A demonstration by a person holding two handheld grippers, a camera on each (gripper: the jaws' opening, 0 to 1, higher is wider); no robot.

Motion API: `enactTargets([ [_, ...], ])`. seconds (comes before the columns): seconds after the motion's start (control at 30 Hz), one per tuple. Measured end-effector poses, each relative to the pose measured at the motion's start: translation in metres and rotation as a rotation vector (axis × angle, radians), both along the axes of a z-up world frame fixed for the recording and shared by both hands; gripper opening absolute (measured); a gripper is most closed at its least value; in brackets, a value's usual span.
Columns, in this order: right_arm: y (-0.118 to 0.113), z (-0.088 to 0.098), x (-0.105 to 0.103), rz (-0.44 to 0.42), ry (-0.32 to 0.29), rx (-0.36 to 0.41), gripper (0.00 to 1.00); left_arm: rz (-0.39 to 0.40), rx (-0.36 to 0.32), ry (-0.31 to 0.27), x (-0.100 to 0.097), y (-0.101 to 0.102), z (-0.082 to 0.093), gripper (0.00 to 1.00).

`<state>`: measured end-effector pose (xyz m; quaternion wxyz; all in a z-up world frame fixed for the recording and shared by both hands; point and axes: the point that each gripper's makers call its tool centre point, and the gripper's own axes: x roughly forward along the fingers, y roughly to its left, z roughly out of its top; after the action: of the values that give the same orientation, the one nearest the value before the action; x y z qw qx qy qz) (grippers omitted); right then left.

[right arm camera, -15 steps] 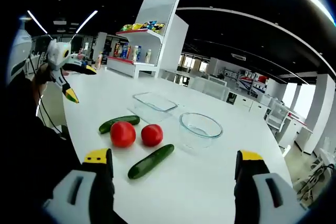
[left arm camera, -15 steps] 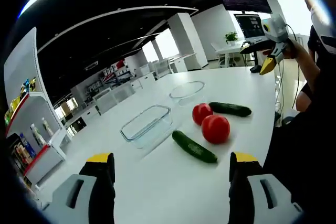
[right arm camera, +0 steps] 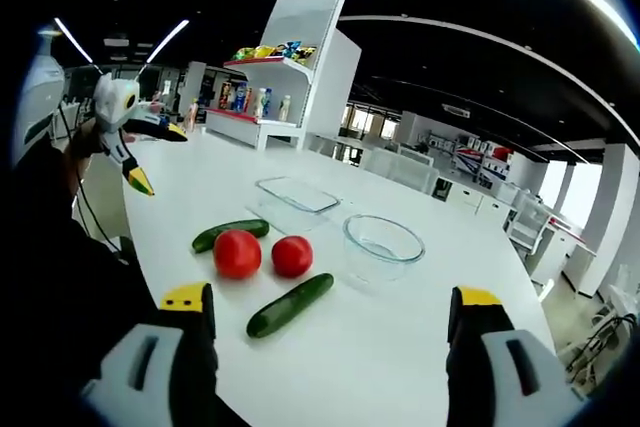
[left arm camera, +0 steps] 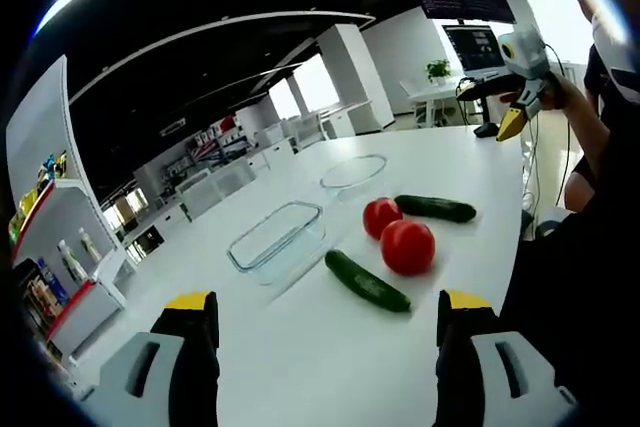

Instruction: Sort the scattered tomatoes and cucumbers on the table and place them into their respective storage containers

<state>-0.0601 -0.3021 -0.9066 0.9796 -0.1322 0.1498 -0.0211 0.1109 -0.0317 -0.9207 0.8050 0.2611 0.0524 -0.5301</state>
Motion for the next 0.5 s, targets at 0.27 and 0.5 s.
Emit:
enactTargets([
  [0.27, 0.0019, -0.0004, -0.0001, 0.006, 0.007, -0.013, 0.94, 0.004, 0.003, -0.001, 0.0003, 0.0022, -0.0015, 0.90],
  [0.5, -0.0003, -0.0014, 0.0012, 0.002, 0.017, -0.016, 0.94, 0.004, 0.005, -0.005, 0.0024, 0.0024, -0.0009, 0.90],
])
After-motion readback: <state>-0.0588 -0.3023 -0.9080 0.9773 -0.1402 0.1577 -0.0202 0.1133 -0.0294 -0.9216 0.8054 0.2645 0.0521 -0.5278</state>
